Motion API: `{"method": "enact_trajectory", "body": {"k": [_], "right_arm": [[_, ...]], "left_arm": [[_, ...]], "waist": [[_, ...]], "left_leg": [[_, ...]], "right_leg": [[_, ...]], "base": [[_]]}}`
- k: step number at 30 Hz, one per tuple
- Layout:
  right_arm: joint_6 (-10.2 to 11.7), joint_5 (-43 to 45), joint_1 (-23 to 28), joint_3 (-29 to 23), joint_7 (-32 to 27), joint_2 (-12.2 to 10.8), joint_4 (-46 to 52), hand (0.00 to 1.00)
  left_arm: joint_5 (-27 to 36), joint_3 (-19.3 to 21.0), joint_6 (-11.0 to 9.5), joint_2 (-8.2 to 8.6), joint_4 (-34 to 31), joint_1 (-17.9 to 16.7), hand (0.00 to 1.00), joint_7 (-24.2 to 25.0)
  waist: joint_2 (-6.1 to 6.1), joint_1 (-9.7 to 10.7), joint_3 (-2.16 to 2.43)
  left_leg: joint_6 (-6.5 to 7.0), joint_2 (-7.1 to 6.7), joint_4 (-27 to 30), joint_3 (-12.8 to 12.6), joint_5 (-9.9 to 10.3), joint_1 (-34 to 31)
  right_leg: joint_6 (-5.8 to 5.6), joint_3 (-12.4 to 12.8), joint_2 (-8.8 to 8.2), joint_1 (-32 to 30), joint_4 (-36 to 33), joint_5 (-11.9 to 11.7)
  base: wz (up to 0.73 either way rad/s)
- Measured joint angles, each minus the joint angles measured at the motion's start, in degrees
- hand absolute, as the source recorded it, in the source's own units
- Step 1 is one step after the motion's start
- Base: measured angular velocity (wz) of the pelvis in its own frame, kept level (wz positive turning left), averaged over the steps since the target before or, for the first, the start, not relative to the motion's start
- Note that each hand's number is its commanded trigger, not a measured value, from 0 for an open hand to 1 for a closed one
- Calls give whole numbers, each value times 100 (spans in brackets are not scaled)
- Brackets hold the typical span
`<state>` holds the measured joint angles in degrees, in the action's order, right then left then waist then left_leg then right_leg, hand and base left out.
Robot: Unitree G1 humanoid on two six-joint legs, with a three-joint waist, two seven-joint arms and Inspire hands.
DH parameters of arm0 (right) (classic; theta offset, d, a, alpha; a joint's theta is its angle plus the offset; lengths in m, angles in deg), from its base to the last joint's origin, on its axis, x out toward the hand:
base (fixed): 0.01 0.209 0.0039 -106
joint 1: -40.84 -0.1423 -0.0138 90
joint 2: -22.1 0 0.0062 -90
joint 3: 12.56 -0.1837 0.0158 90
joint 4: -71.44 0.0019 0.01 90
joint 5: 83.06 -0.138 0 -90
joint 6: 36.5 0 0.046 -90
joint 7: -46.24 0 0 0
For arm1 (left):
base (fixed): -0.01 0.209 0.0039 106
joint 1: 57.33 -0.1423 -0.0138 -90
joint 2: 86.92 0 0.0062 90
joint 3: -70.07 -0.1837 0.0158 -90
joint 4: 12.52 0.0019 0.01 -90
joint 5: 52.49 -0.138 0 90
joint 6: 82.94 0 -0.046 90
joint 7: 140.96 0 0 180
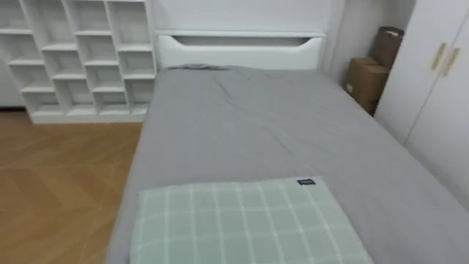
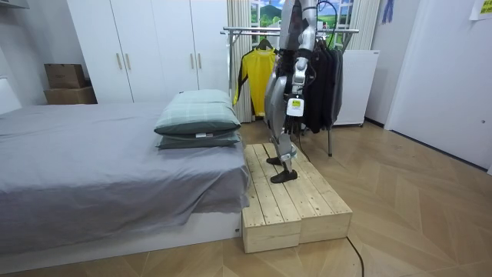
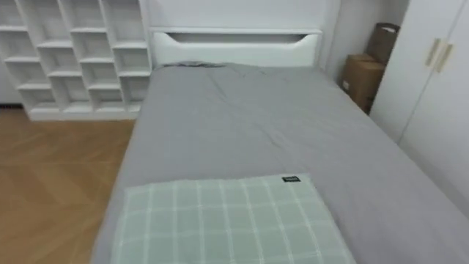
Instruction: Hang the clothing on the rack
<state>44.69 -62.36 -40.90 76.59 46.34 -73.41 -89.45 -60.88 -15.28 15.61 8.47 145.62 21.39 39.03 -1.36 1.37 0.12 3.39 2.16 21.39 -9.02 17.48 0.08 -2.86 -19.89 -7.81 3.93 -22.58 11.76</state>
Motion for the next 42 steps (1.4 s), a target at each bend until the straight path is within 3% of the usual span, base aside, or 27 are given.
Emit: {"method": "enact_trajectory", "body": {"k": [3,7,11,16,21,25,26,32,42], "right_arm": [[-10,-30,24,-43,-93,-25,96,0],[8,17,-4,-48,-232,-51,346,0],[149,-5,-39,-39,-260,-94,410,0],[228,-713,-185,-43,-314,-97,404,0],[510,-1624,-177,-45,-243,-188,345,0],[631,-2335,-130,-42,-136,-195,277,0],[670,-2457,-128,-42,-67,-188,183,0],[771,-2879,-133,-43,146,-141,165,0],[800,-3181,8,-41,449,-134,179,0]], "left_arm": [[149,-33,-75,-11,-6,-5,0,-57],[143,-31,-148,-17,-9,-20,0,-75],[171,-35,-153,-19,-1,27,0,-206],[138,-33,-175,32,-218,57,0,-312],[113,-7,-266,118,-465,198,0,-434],[108,-2,-505,143,-614,317,0,-453],[118,-26,-552,180,-605,348,0,-454],[114,-98,-841,263,-500,291,0,-481],[85,-151,-896,262,-437,219,0,-570]], "waist": [[1,-7,-5],[28,-15,-21],[-21,-119,-97],[-79,-157,-99],[-78,-129,-81],[-50,26,-82],[-40,32,-81],[75,132,-48],[65,146,-39]], "left_leg": [[57,-117,21,236,23,-78],[87,-172,14,395,1,-162],[82,-207,-5,505,-7,-148],[48,-246,31,618,-24,-179],[-18,-279,39,802,-61,-289],[-59,-329,137,1117,-40,-485],[-74,-329,135,1139,-32,-492],[-153,-327,121,1148,-92,-550],[-252,-310,-179,1061,-363,-403]], "right_leg": [[-50,533,54,35,121,-29],[-105,694,105,71,352,-63],[-109,1097,189,244,731,-62],[-120,1010,205,493,1131,-56],[-142,848,237,535,1199,-39],[-142,540,302,598,1223,-22],[-141,571,321,601,1272,-21],[-141,551,341,603,1302,-17],[-129,554,342,613,1402,-25]], "base": [[49],[25],[9],[15],[24],[40],[23],[0],[-5]]}}
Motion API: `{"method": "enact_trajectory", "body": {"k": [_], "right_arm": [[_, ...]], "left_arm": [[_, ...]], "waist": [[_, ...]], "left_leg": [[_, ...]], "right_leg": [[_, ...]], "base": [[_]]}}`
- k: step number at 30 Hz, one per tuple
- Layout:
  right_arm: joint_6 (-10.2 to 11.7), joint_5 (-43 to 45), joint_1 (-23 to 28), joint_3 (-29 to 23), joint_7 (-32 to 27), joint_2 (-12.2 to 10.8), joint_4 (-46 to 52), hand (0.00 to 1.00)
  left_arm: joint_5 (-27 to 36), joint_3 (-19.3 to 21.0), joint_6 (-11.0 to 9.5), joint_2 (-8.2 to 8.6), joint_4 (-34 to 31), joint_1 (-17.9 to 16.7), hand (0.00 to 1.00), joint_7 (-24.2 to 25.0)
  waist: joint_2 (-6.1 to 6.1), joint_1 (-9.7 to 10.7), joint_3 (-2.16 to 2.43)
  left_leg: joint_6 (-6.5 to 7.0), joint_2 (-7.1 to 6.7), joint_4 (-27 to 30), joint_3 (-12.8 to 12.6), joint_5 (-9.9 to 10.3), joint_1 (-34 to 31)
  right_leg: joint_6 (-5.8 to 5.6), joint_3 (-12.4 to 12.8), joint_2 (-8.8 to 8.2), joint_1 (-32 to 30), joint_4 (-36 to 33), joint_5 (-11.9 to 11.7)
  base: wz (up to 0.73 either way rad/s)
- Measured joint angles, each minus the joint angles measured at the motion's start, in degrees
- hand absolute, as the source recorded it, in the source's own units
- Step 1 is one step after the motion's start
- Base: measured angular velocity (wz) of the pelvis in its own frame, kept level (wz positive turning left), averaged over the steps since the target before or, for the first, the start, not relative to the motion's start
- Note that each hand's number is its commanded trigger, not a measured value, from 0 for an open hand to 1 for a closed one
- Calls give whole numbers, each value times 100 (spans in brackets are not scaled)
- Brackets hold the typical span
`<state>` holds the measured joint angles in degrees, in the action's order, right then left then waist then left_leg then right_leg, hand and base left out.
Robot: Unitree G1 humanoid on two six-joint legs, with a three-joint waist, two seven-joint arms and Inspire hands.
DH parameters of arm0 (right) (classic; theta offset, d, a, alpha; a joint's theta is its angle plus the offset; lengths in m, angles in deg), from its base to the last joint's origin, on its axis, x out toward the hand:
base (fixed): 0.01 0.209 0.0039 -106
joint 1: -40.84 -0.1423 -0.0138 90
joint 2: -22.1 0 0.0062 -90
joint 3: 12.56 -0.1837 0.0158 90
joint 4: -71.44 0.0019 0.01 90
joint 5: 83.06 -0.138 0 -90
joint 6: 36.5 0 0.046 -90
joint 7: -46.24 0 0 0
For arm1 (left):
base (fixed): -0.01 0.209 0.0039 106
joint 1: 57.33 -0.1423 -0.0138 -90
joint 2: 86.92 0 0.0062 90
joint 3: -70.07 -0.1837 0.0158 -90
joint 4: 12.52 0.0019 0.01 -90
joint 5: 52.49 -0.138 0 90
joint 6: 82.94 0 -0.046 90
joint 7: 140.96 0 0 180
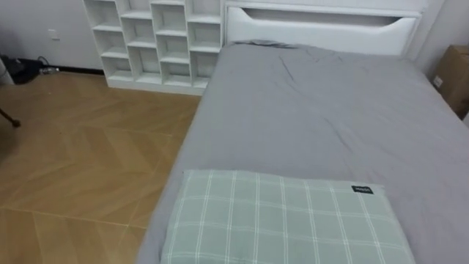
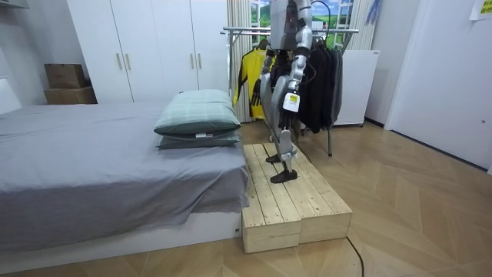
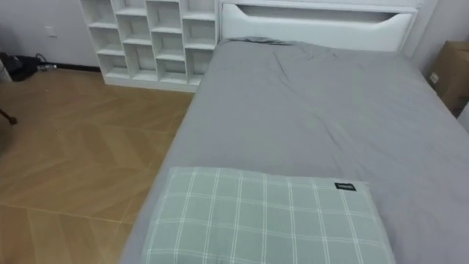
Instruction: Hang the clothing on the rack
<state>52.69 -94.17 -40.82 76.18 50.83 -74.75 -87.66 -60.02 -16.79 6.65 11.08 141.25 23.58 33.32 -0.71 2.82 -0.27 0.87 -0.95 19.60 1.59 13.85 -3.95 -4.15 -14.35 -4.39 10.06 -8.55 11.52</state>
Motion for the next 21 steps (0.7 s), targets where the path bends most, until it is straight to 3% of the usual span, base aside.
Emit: {"method": "enact_trajectory", "body": {"k": [6,7,12,15,21], "right_arm": [[1,6,-14,4,60,5,-15,0],[0,8,-33,8,67,-1,-16,0],[-1,-10,-14,4,112,-4,-28,0],[-13,-14,-15,5,111,-26,-27,0],[-19,-35,-22,4,109,-29,-29,0]], "left_arm": [[3,-2,-28,0,53,2,0,1],[7,-2,-47,-10,55,1,0,1],[-16,-6,-49,-16,57,-8,0,16],[-333,-1,-40,-27,40,-6,0,28],[-632,-8,9,-28,39,34,0,100]], "waist": [[-40,-17,-26],[-80,-41,-15],[-101,-15,9],[-106,-11,37],[-95,-8,31]], "left_leg": [[-46,8,-100,-19,-146,-6],[-51,0,-96,-79,-148,-30],[-54,21,-119,-102,-210,-13],[-51,18,-149,-128,-214,-16],[-51,15,-241,-174,-213,62]], "right_leg": [[49,8,6,-42,37,29],[136,22,-7,-49,116,84],[148,26,-8,-100,79,118],[153,60,-11,-95,62,110],[154,146,-16,-76,76,109]], "base": [[-2],[-9],[-1],[-3],[-6]]}}
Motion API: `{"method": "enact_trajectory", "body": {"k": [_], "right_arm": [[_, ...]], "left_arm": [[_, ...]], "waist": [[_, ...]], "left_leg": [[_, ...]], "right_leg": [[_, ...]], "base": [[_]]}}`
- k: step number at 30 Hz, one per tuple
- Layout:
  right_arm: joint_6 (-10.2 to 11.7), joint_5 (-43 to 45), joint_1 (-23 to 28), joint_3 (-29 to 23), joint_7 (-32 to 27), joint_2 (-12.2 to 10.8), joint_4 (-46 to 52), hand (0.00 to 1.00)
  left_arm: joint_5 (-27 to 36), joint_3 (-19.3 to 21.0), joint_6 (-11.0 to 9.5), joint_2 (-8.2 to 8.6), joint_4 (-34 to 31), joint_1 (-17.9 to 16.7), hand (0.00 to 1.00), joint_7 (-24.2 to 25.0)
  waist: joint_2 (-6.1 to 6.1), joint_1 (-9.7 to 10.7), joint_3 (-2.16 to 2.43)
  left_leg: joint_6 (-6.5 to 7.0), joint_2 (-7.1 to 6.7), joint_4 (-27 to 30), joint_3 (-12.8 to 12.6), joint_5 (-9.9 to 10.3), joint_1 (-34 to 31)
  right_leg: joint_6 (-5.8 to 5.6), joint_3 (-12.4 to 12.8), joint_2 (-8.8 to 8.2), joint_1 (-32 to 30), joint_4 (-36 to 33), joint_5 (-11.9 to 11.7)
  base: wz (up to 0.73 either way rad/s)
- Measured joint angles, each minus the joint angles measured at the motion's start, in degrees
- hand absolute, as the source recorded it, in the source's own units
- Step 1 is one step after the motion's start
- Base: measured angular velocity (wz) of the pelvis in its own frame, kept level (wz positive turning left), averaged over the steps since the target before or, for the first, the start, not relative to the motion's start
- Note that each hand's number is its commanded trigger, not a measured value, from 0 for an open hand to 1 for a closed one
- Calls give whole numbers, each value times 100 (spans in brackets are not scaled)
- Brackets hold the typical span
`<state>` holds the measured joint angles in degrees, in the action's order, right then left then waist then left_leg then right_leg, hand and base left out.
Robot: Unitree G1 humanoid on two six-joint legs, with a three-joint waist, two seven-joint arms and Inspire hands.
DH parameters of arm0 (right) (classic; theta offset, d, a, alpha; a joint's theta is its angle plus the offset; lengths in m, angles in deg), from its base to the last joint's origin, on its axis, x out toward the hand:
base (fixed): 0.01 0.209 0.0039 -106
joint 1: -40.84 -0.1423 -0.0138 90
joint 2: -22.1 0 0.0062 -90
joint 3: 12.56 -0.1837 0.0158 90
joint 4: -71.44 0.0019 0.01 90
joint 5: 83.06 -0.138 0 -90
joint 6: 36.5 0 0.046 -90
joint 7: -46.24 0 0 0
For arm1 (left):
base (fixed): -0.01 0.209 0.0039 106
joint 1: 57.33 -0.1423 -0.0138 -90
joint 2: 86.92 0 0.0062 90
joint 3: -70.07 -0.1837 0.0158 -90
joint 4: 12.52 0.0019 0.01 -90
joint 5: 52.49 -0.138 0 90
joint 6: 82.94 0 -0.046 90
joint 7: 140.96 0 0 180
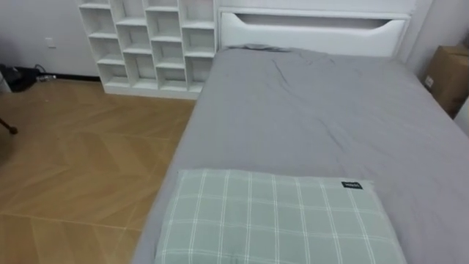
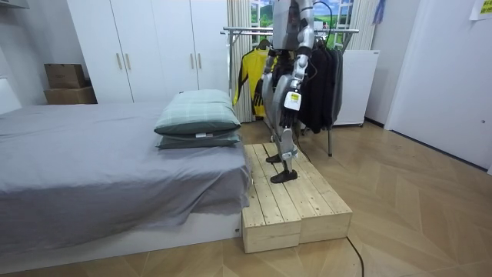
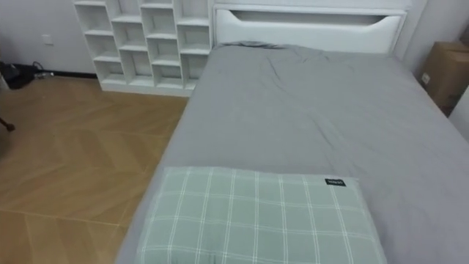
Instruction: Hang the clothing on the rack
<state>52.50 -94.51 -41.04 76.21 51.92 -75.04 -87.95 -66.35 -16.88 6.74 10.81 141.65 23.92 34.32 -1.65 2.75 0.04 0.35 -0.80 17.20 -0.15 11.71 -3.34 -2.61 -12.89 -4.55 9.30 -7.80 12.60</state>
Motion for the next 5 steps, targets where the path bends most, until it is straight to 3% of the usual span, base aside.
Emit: {"method": "enact_trajectory", "body": {"k": [5], "right_arm": [[-34,1,-5,-1,-6,3,0,0]], "left_arm": [[-250,-63,38,3,-7,78,0,48]], "waist": [[25,16,-16]], "left_leg": [[0,-5,-16,2,0,4]], "right_leg": [[0,1,-1,42,12,1]], "base": [[0]]}}
